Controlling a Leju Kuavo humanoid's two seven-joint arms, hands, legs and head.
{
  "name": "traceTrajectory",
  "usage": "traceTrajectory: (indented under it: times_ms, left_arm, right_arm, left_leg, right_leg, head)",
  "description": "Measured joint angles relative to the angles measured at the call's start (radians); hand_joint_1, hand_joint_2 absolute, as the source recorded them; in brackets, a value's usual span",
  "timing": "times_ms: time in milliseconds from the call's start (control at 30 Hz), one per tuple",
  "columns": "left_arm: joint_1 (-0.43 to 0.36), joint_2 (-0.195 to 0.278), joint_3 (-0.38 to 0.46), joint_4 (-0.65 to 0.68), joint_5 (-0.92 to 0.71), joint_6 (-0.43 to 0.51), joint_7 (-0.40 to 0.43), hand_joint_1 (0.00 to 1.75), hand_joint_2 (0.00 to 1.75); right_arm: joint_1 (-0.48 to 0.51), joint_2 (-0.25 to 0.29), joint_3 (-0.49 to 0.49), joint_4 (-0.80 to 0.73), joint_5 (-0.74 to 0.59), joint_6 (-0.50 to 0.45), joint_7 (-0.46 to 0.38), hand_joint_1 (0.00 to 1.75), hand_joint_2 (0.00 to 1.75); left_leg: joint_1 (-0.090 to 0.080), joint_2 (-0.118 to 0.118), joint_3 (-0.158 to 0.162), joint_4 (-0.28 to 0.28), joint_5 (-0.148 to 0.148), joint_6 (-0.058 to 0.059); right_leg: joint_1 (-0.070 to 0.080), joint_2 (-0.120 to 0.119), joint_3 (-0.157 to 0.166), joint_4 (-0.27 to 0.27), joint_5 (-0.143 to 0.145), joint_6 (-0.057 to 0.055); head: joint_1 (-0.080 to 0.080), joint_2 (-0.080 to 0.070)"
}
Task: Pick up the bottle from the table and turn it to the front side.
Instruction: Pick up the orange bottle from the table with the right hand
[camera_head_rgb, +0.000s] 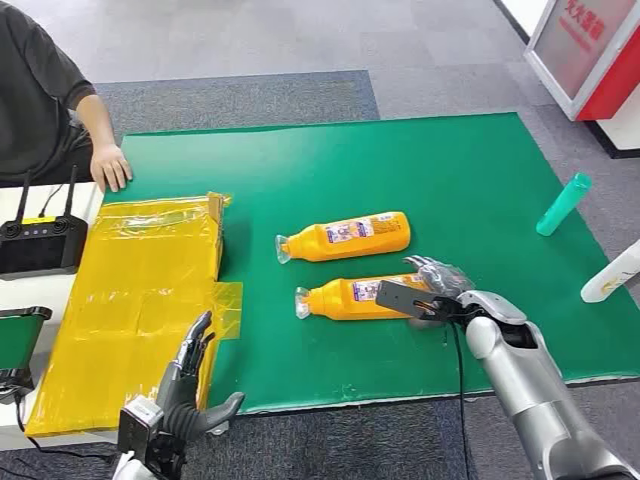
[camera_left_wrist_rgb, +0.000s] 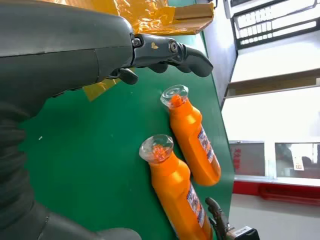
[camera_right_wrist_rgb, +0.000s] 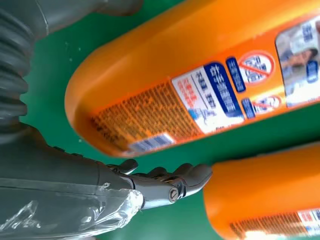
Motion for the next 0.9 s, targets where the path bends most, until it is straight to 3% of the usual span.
traceTrajectory:
  times_ms: [33, 67, 200, 267, 333, 633, 733, 900]
  left_arm:
    - [-0.001, 0.001, -0.002, 0.001, 0.000, 0.001, 0.000, 0.00, 1.75]
    - [-0.002, 0.002, -0.004, 0.002, 0.000, 0.001, 0.000, 0.00, 1.75]
    - [-0.012, 0.008, -0.016, 0.010, 0.003, 0.003, 0.000, 0.00, 1.75]
    - [-0.015, 0.011, -0.019, 0.013, 0.003, 0.006, 0.000, 0.00, 1.75]
    - [-0.016, 0.012, -0.021, 0.015, 0.003, 0.010, 0.000, 0.00, 1.75]
    - [-0.013, 0.021, -0.023, 0.019, 0.007, 0.021, 0.000, 0.00, 1.75]
    - [-0.001, 0.022, -0.021, 0.019, 0.003, 0.027, 0.000, 0.00, 1.75]
    - [0.058, 0.020, 0.014, 0.024, -0.073, -0.013, 0.000, 0.00, 1.75]
  right_arm:
    - [-0.002, 0.000, 0.002, 0.006, -0.001, -0.001, 0.001, 0.00, 1.75]
    - [-0.003, 0.000, 0.003, 0.013, -0.002, -0.002, 0.002, 0.11, 1.75]
    - [-0.021, 0.000, 0.013, 0.066, -0.010, -0.017, 0.004, 1.48, 1.75]
    - [-0.030, 0.000, 0.017, 0.087, -0.013, -0.026, 0.003, 1.66, 1.75]
    - [-0.034, 0.000, 0.021, 0.099, -0.014, -0.034, 0.001, 1.74, 1.75]
    - [-0.004, -0.011, 0.027, 0.073, -0.021, -0.080, -0.019, 1.75, 1.75]
    - [0.068, -0.025, 0.027, -0.022, -0.031, -0.110, -0.023, 1.75, 1.75]
    - [0.285, -0.015, 0.007, -0.214, -0.037, -0.234, -0.085, 1.75, 1.75]
  left_leg:
    - [0.000, 0.000, 0.000, 0.000, 0.000, 0.000]
    - [0.000, 0.000, 0.000, 0.000, 0.000, 0.000]
    - [0.000, 0.000, 0.000, 0.000, 0.000, 0.000]
    - [0.000, 0.000, 0.000, 0.000, 0.000, 0.000]
    - [0.000, 0.000, 0.001, 0.000, 0.000, 0.000]
    - [0.000, 0.000, 0.001, 0.000, 0.000, 0.000]
    - [0.000, 0.000, 0.001, 0.000, 0.000, 0.000]
    - [0.000, 0.000, 0.001, 0.000, -0.005, -0.001]
  right_leg:
    - [0.000, 0.000, 0.000, 0.000, 0.000, 0.000]
    - [0.000, 0.000, 0.000, 0.000, 0.000, 0.000]
    - [0.000, 0.000, 0.000, 0.000, 0.000, 0.000]
    - [0.000, 0.000, 0.000, 0.000, 0.000, 0.000]
    - [0.000, 0.000, 0.001, 0.000, 0.000, 0.000]
    - [0.000, 0.000, 0.001, 0.000, 0.000, 0.000]
    - [0.000, 0.000, 0.001, 0.000, 0.000, 0.000]
    - [0.000, 0.000, 0.001, 0.000, -0.004, -0.002]
  head:
    - [0.000, 0.000]
    - [0.000, 0.000]
    - [0.000, 0.000]
    - [0.000, 0.000]
    - [0.000, 0.000]
    - [0.000, 0.000]
    - [0.000, 0.000]
    - [0.000, 0.000]
